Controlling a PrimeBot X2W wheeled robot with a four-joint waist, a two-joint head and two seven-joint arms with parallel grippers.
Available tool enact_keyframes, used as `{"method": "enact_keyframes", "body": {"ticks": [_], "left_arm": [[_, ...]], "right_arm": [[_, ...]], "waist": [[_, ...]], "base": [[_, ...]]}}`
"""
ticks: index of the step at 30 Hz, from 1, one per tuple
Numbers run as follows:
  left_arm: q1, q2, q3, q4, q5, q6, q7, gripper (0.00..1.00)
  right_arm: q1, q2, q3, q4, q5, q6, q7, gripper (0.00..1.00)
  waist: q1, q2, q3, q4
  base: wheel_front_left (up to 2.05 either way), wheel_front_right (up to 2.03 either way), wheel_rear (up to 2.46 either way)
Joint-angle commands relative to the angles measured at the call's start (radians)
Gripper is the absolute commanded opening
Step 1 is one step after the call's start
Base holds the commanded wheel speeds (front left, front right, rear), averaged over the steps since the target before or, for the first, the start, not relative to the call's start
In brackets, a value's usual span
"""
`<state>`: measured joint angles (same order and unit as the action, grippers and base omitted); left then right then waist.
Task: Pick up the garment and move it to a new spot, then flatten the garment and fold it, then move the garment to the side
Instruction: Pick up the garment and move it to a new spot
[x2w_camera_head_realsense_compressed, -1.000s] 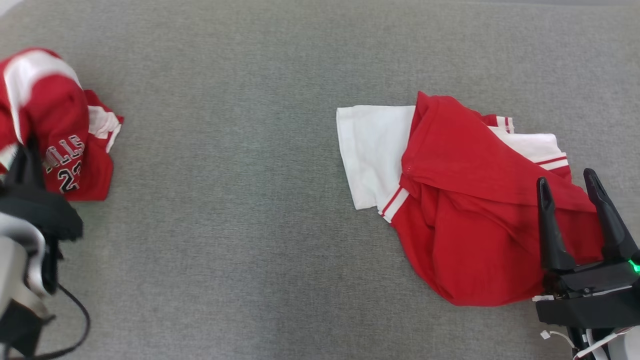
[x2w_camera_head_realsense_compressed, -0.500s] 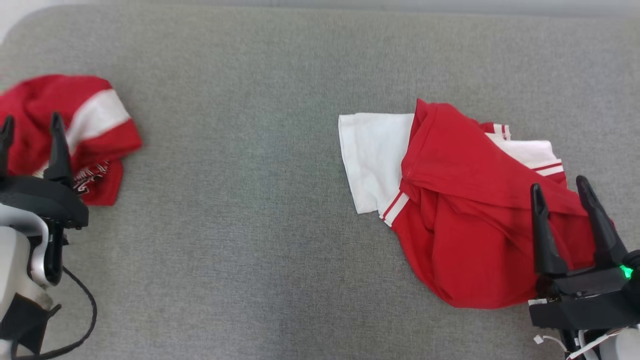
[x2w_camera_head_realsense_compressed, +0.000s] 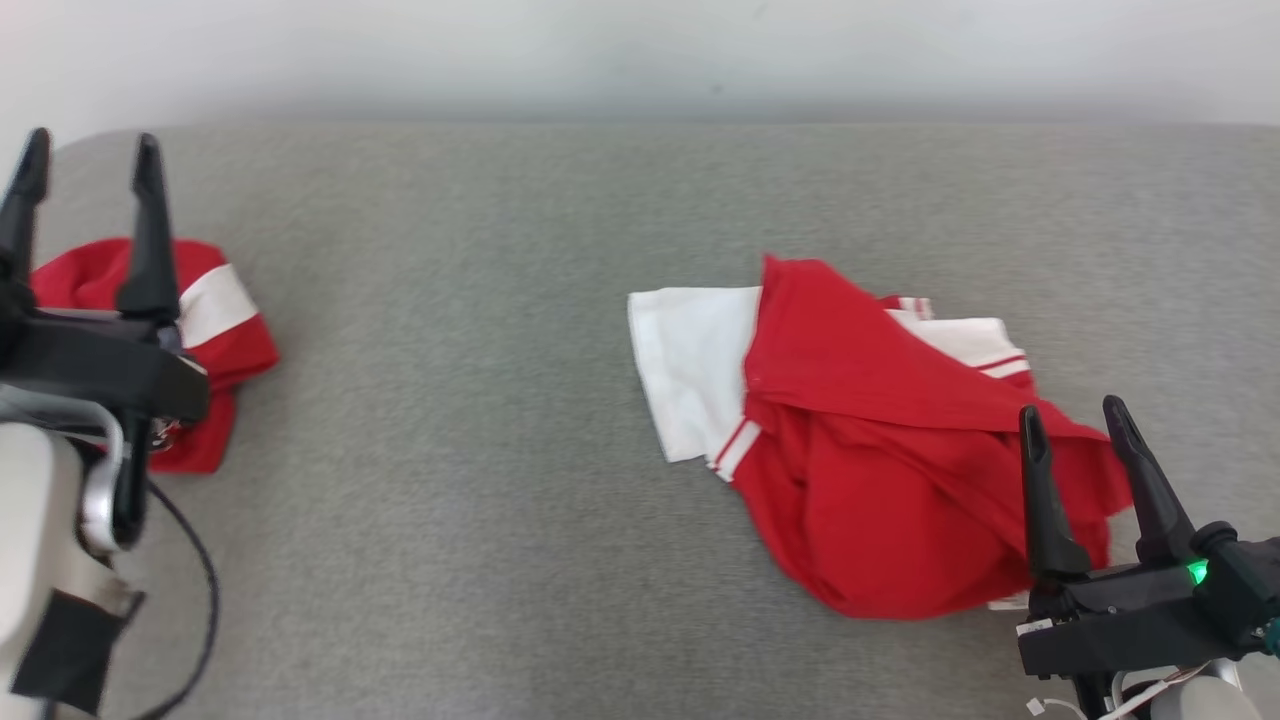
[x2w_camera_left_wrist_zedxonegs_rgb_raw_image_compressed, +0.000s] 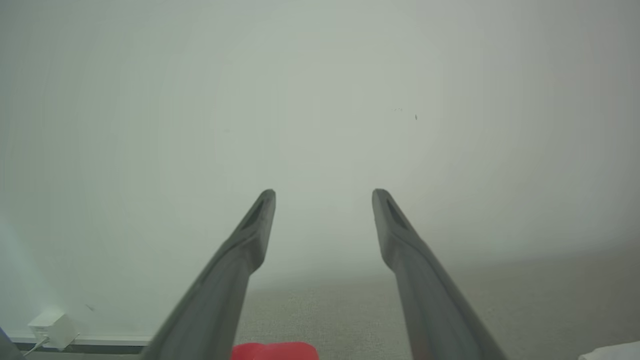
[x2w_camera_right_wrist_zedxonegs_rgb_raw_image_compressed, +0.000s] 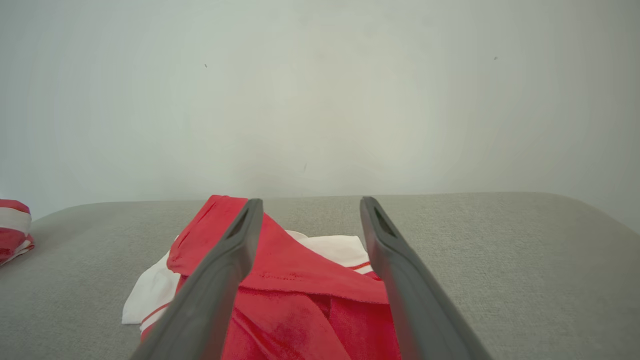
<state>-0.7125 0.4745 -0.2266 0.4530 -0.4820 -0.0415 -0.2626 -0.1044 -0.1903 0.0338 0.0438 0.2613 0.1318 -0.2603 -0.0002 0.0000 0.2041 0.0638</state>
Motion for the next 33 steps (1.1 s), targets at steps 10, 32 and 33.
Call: {"method": "enact_keyframes", "body": {"ticks": [10,32,33], "left_arm": [[0.146,-0.098,0.011,-0.118,0.044,0.012,-0.003,1.0],[0.628,-0.257,0.154,-0.293,0.152,0.01,-0.003,1.0],[0.64,-0.266,0.164,-0.301,0.156,0.008,-0.003,1.0]], "right_arm": [[0.025,0.022,-0.018,0.041,0.006,-0.002,-0.006,1.0],[0.085,0.017,0.0,0.14,0.022,-0.002,-0.004,1.0],[0.087,0.02,0.0,0.141,0.023,-0.002,-0.004,1.0]], "waist": [[0.0002,0.0,-0.089,-0.159],[0.0002,0.0,-0.194,-0.098],[0.0002,0.0,-0.195,-0.092]], "base": [[0.0,0.0,0.0],[0.0,0.0,0.0],[0.0,0.0,0.0]]}}
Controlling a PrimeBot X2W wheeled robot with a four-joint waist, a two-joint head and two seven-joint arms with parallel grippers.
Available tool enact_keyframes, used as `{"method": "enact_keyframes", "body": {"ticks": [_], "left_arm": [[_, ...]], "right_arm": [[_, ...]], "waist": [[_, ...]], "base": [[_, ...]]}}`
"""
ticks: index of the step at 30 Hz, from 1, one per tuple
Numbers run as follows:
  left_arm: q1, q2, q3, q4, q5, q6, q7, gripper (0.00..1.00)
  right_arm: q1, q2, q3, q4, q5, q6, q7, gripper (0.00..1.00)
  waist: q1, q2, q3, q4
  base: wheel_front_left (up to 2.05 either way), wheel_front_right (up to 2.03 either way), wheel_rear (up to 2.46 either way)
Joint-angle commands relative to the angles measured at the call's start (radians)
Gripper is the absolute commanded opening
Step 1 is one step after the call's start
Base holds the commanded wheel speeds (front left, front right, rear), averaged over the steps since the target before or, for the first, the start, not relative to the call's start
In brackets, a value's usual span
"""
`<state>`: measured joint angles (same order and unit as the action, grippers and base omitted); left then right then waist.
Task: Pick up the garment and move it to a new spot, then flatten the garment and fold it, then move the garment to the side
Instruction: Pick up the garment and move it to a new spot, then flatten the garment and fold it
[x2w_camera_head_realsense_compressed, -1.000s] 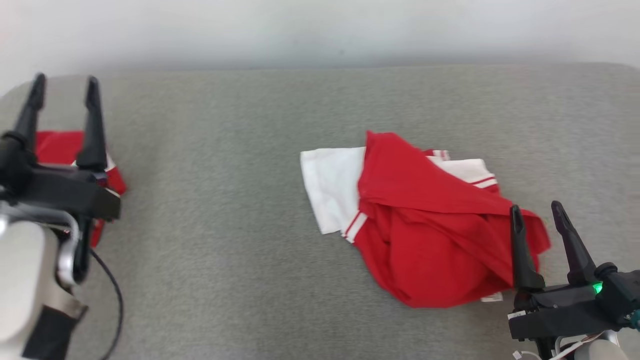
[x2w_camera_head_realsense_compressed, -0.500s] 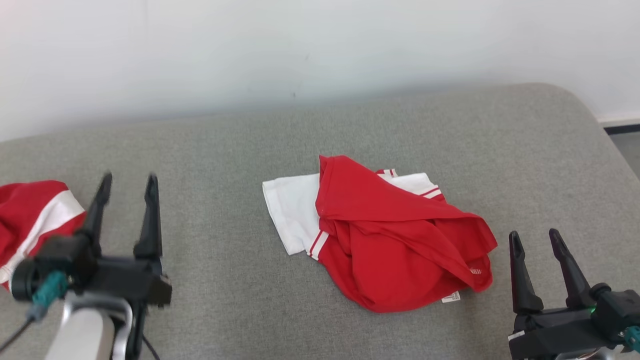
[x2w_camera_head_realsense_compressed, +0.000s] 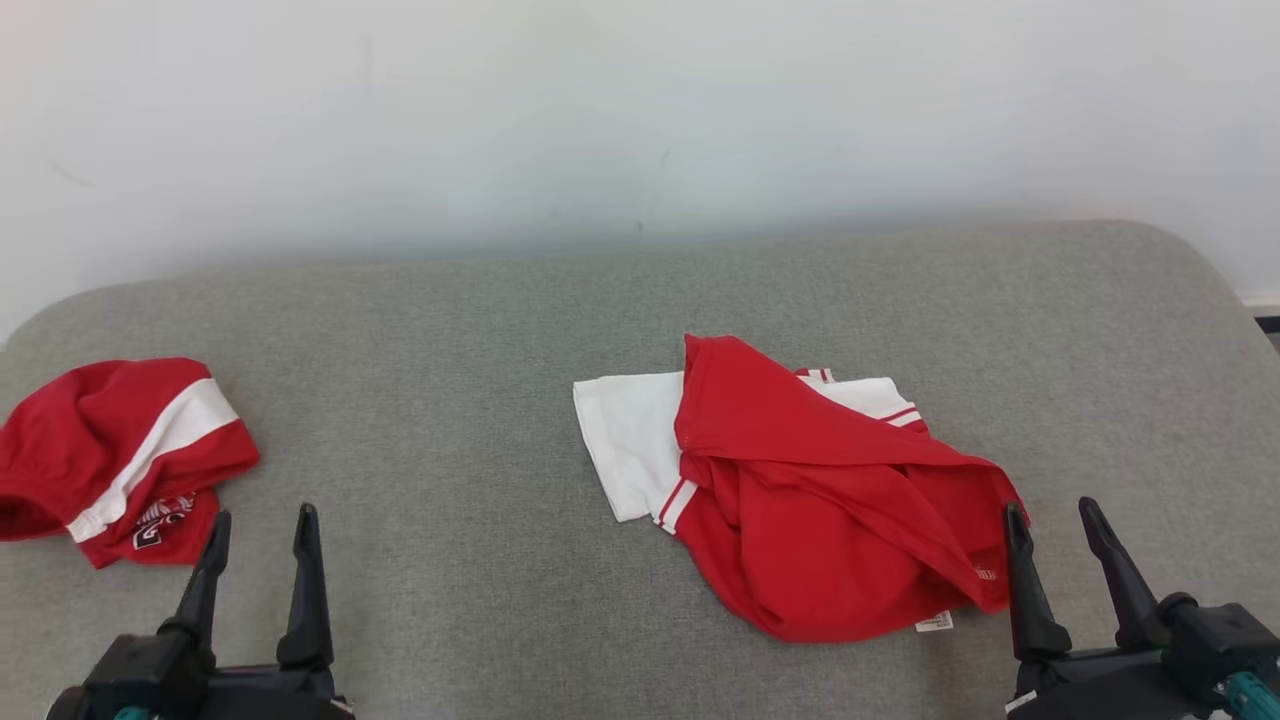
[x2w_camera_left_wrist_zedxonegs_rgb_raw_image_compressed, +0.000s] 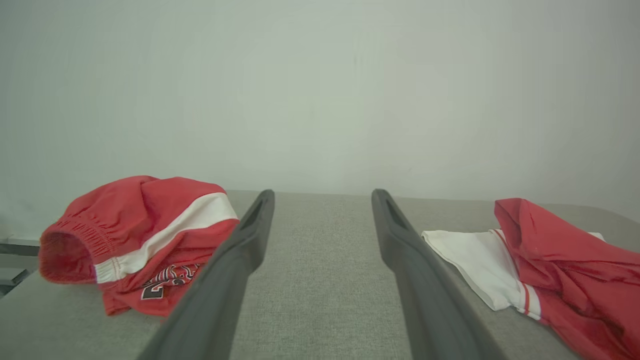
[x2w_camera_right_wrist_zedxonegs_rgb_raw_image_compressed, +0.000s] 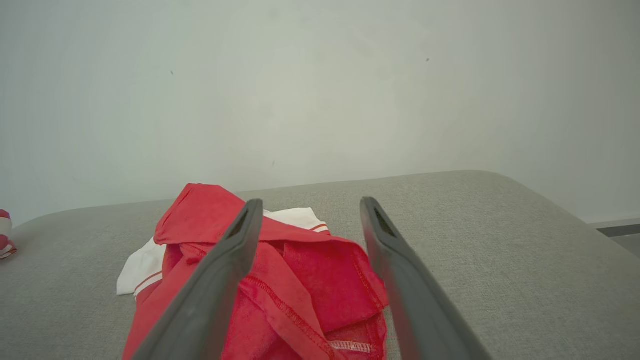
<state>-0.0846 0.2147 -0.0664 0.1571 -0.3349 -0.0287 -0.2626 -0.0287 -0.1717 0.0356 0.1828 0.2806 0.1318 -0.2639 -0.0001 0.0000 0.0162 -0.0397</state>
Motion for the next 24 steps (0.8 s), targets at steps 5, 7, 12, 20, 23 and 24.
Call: {"method": "enact_keyframes", "body": {"ticks": [5,7,12,20,23,24], "left_arm": [[0.057,-0.044,0.032,-0.033,0.036,-0.024,-0.003,1.0],[0.065,-0.058,0.036,-0.038,0.051,-0.035,-0.003,1.0],[0.08,-0.087,0.056,-0.045,0.08,-0.06,-0.003,1.0],[0.104,-0.12,0.081,-0.036,0.1,-0.084,-0.003,1.0],[0.111,-0.131,0.085,-0.034,0.111,-0.093,-0.003,1.0],[0.11,-0.133,0.087,-0.033,0.113,-0.095,-0.003,1.0]], "right_arm": [[0.021,0.004,0.006,0.009,0.006,-0.002,-0.001,1.0],[0.023,0.003,0.011,0.011,0.005,-0.002,-0.001,1.0],[0.019,0.004,0.016,0.013,0.009,-0.002,-0.001,1.0],[0.014,0.008,0.024,0.02,0.012,-0.002,-0.001,1.0],[0.014,0.008,0.025,0.026,0.013,-0.002,-0.001,1.0],[0.014,0.008,0.026,0.027,0.014,-0.002,-0.001,1.0]], "waist": [[0.0001,0.0,-0.009,0.038],[0.0001,0.0,-0.007,0.044],[0.0001,0.0,0.0,0.053],[0.0001,0.0,0.004,0.052],[0.0001,0.0,0.002,0.054],[0.0001,0.0,0.002,0.055]], "base": [[0.0,0.0,0.0],[0.0,0.0,0.0],[0.0,0.0,0.0],[0.0,0.0,0.0],[0.0,0.0,0.0],[0.0,0.0,0.0]]}}
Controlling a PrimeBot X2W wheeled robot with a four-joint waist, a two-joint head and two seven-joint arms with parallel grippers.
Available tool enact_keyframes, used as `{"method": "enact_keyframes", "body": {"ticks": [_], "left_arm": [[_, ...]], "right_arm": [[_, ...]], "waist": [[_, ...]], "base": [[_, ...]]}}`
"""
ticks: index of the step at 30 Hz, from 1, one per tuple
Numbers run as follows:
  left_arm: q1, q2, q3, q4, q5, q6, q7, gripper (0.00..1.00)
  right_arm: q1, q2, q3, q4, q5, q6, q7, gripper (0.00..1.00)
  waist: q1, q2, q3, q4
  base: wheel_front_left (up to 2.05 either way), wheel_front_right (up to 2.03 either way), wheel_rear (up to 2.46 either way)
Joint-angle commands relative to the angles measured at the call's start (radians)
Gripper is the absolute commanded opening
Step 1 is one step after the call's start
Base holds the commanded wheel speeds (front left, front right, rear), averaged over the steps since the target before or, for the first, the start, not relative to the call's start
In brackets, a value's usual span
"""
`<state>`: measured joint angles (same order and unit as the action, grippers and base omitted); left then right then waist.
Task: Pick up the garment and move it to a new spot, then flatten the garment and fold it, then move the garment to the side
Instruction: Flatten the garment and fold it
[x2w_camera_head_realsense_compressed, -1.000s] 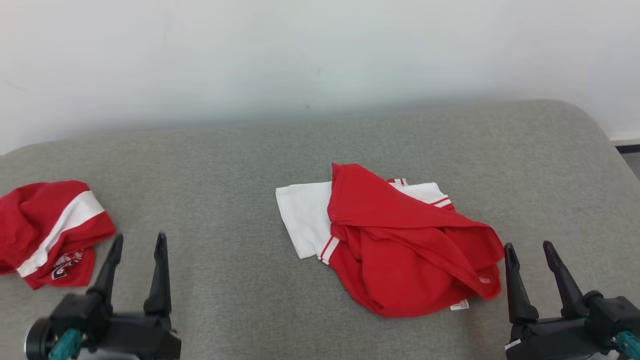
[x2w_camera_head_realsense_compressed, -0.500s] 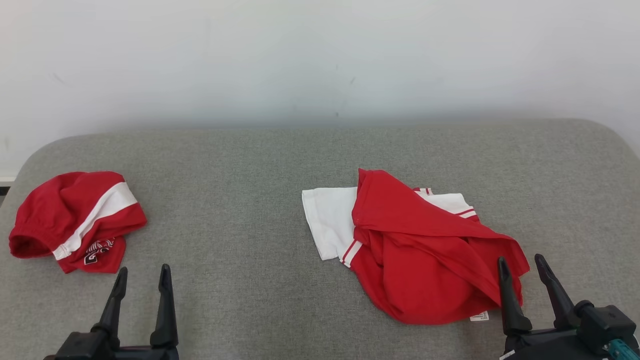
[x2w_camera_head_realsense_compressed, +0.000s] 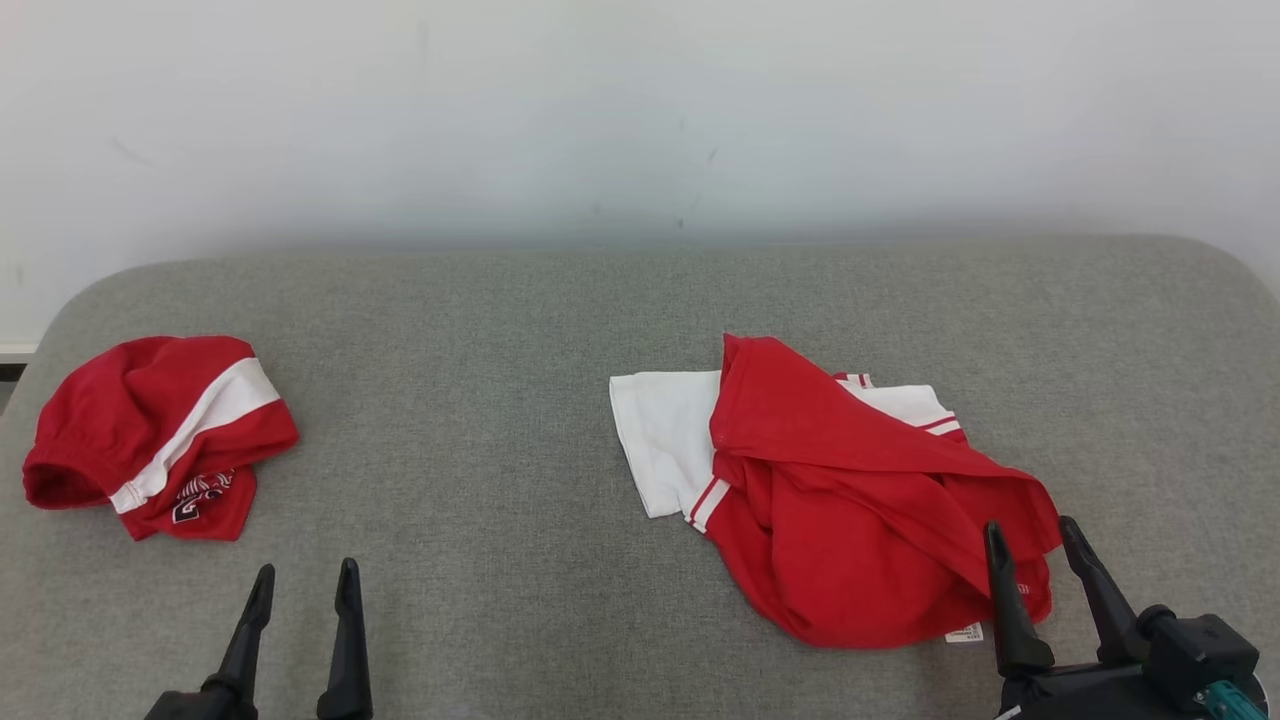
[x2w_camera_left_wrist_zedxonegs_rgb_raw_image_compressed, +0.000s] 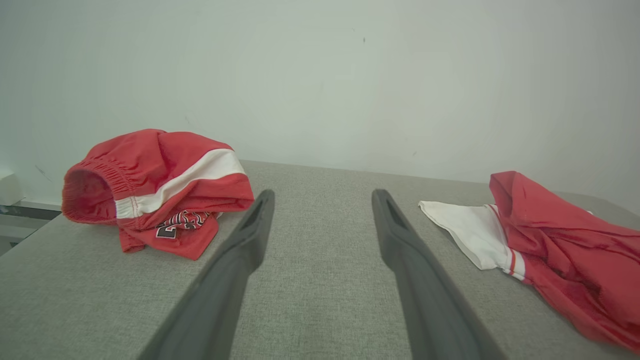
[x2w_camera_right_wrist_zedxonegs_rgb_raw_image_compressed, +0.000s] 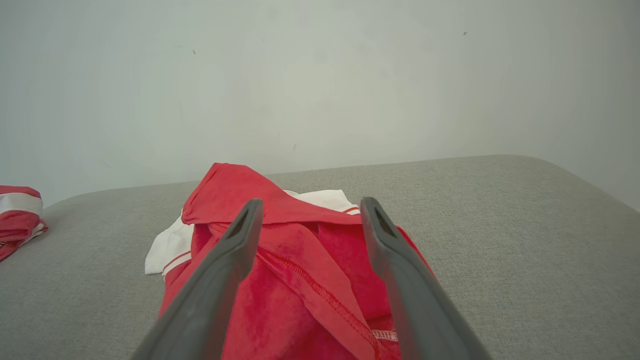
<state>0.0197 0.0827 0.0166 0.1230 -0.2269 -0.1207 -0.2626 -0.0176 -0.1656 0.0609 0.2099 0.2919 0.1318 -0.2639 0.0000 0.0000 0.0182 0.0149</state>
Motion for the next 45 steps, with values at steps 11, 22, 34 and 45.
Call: {"method": "enact_keyframes", "body": {"ticks": [11,22,34,45], "left_arm": [[-0.001,-0.016,0.016,0.012,0.021,-0.011,-0.003,1.0],[-0.044,-0.014,0.011,0.023,0.032,-0.01,-0.003,1.0],[-0.433,0.096,-0.133,0.198,-0.003,-0.008,0.0,1.0],[-0.754,0.286,-0.331,0.338,-0.189,-0.009,0.159,1.0]], "right_arm": [[0.003,0.0,0.004,0.008,0.005,-0.002,-0.001,1.0],[-0.02,-0.003,0.011,0.008,0.009,-0.002,-0.001,1.0],[-0.077,-0.011,0.009,0.002,0.023,-0.002,-0.001,1.0],[-0.137,0.028,-0.01,0.002,0.044,-0.002,-0.001,1.0]], "waist": [[0.0,0.0,-0.001,0.007],[0.0,0.0,0.02,-0.01],[0.0,0.0,0.13,-0.113],[0.0,0.0,0.237,-0.262]], "base": [[0.0,0.0,0.0],[0.0,0.0,0.0],[0.0,0.0,0.0],[0.0,0.0,0.0]]}}
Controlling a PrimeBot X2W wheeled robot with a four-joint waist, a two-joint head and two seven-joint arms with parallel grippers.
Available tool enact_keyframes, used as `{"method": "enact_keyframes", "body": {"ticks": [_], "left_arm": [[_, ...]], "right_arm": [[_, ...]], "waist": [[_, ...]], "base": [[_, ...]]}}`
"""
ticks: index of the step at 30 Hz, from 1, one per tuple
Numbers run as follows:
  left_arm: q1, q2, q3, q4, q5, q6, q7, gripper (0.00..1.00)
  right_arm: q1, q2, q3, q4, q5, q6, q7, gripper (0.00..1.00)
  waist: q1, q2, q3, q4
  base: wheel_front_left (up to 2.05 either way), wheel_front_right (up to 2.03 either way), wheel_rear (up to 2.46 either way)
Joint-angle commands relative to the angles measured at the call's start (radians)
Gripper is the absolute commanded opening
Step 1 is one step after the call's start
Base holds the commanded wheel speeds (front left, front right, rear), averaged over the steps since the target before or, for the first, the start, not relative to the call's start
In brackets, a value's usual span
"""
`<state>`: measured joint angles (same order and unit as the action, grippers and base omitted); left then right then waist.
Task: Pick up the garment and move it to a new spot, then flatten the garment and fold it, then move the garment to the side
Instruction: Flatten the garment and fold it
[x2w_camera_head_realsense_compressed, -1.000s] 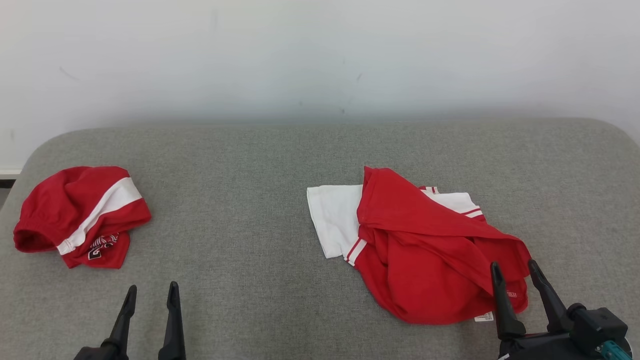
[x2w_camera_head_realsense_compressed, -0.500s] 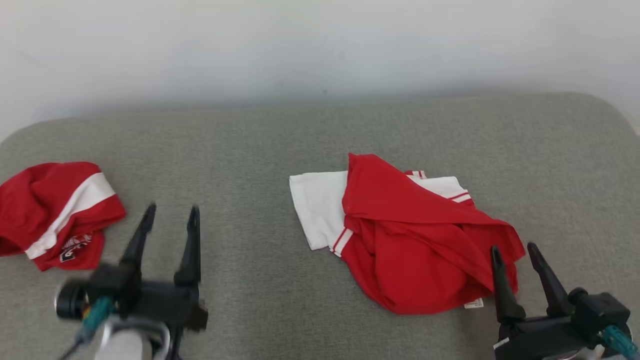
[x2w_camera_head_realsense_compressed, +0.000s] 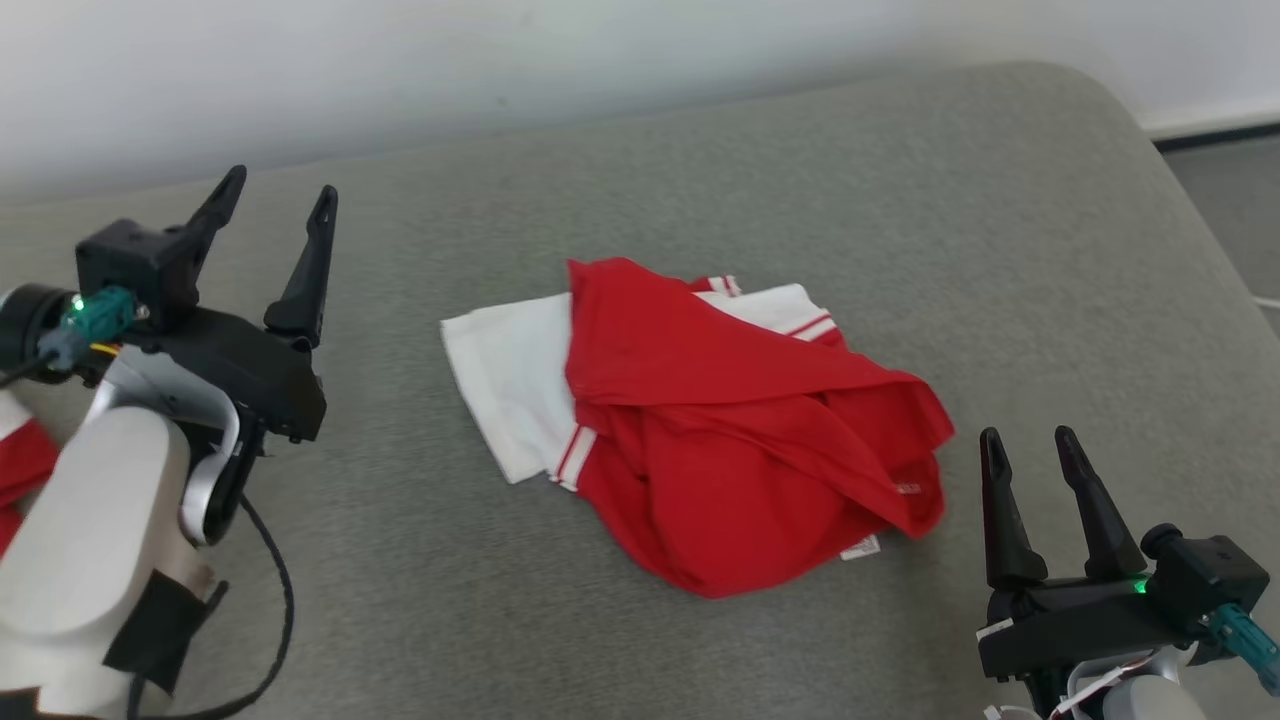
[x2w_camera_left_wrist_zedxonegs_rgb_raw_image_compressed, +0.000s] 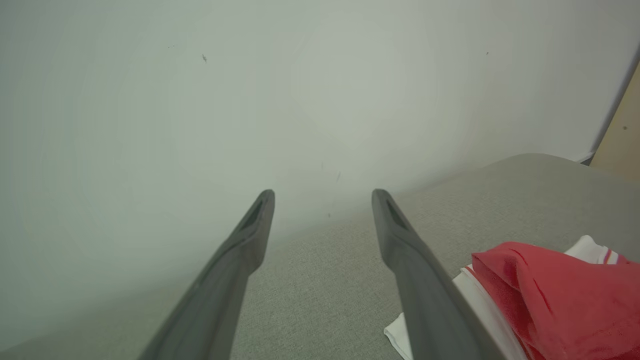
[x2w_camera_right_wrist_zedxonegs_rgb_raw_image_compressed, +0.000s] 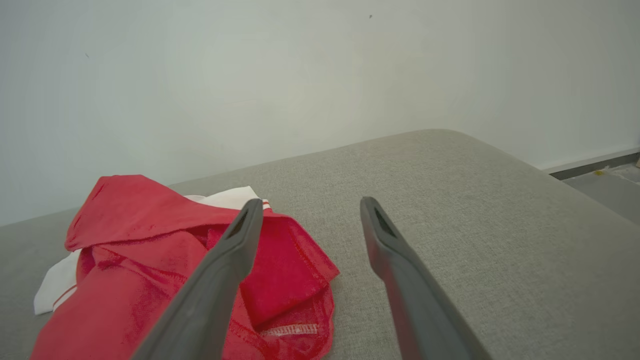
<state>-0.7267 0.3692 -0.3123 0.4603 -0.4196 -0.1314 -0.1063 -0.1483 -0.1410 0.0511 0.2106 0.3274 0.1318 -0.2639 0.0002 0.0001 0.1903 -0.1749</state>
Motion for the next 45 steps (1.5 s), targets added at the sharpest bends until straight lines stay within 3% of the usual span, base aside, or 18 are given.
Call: {"method": "enact_keyframes", "body": {"ticks": [1,15,30,31,32,33,38,45], "left_arm": [[-0.024,0.018,-0.024,0.014,-0.015,0.002,0.02,1.0],[-0.166,0.172,-0.374,0.164,-0.232,0.002,0.219,1.0],[-0.231,0.173,-0.558,0.35,-0.336,0.002,0.275,1.0],[-0.227,0.165,-0.568,0.353,-0.356,0.002,0.29,0.74],[-0.226,0.161,-0.581,0.351,-0.367,0.001,0.303,0.04],[-0.231,0.161,-0.595,0.348,-0.373,0.001,0.31,0.0],[-0.275,0.17,-0.634,0.326,-0.385,0.002,0.278,0.0],[-0.371,0.17,-0.601,0.326,-0.366,0.005,0.109,0.0]], "right_arm": [[-0.01,0.007,-0.001,0.004,0.009,-0.002,-0.001,1.0],[-0.048,0.041,0.004,0.018,0.022,-0.002,-0.001,1.0],[-0.063,0.046,0.005,0.019,0.023,-0.002,-0.001,1.0],[-0.061,0.046,0.003,0.018,0.022,-0.002,-0.001,1.0],[-0.059,0.045,0.0,0.018,0.022,-0.002,-0.001,1.0],[-0.055,0.044,-0.004,0.017,0.02,-0.002,-0.001,1.0],[-0.048,0.041,-0.016,0.015,0.013,-0.002,-0.001,1.0],[-0.022,0.035,-0.029,0.018,0.005,-0.002,-0.001,1.0]], "waist": [[-0.0002,-0.0001,0.072,-0.087],[-0.0002,-0.0001,0.125,-0.207],[-0.0002,-0.0001,0.148,-0.24],[-0.0002,-0.0001,0.148,-0.239],[-0.0002,-0.0001,0.147,-0.238],[-0.0002,-0.0001,0.145,-0.235],[-0.0002,-0.0001,0.132,-0.209],[-0.0002,-0.0001,0.067,-0.123]], "base": [[0.0,0.0,0.0],[0.0,0.0,0.0],[0.0,0.0,0.0],[0.0,0.0,0.0],[0.0,0.0,0.0],[0.0,0.0,0.0],[0.0,0.0,0.0],[0.0,0.0,0.0]]}}
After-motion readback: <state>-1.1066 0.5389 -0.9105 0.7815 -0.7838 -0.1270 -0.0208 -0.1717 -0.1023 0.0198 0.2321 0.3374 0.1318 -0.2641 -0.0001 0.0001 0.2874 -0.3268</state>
